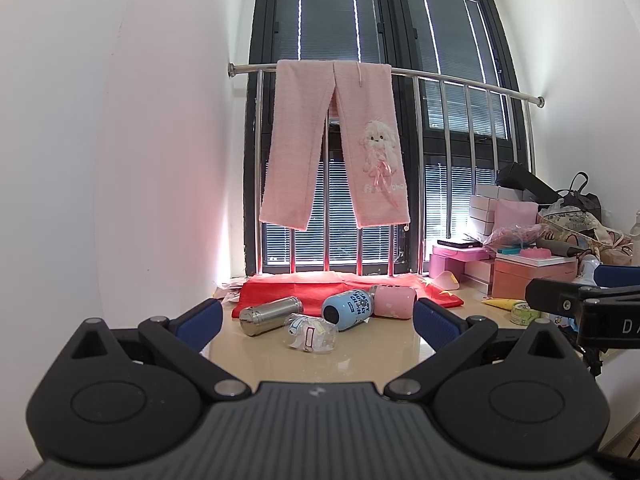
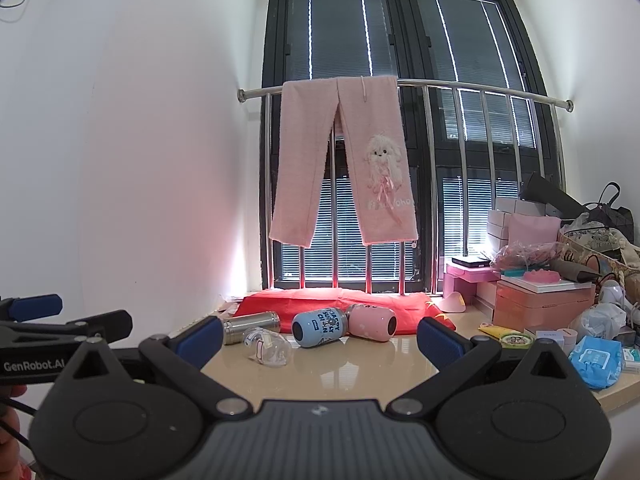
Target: Flip cup upright
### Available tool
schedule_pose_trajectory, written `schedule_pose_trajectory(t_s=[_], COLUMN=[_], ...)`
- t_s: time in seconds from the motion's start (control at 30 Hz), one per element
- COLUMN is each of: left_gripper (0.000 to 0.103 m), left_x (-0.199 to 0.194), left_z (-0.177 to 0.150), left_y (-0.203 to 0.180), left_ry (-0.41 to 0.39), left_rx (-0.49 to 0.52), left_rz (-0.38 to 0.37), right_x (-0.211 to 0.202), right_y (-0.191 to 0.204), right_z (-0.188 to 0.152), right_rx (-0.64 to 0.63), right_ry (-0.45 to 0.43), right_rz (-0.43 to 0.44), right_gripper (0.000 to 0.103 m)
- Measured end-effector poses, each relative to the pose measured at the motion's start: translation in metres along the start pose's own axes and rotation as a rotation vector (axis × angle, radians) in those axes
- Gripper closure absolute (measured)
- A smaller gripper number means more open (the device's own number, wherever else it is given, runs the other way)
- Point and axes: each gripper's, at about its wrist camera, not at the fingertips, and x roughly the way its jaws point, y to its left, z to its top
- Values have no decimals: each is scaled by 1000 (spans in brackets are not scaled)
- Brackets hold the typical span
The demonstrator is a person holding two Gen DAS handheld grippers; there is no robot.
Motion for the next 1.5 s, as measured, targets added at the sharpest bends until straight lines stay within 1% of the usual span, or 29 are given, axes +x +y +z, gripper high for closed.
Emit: schedule_pose_trajectory(t_s=[0.73, 0.77, 1.03, 1.27, 1.5], left_gripper=[0, 0, 0, 0, 0], left_x=[0, 0, 6, 22, 55], left_z=[0, 0, -2, -1, 2], left_y=[0, -1, -1, 3, 12], left_ry=[-1, -2, 6, 27, 56], left_rx=[0, 1, -7, -16, -21], left_rz=[1, 1, -1, 12, 10], right_x=[-1, 1, 6, 28, 65], right_y=[-1, 2, 2, -1, 3], right_z=[2, 8, 0, 0, 2], right_rx=[-1, -2, -16, -22, -46], right_ry=[2, 1, 18, 47, 91], right_rz=[2, 2, 19, 25, 50], right_gripper=[0, 0, 0, 0, 0])
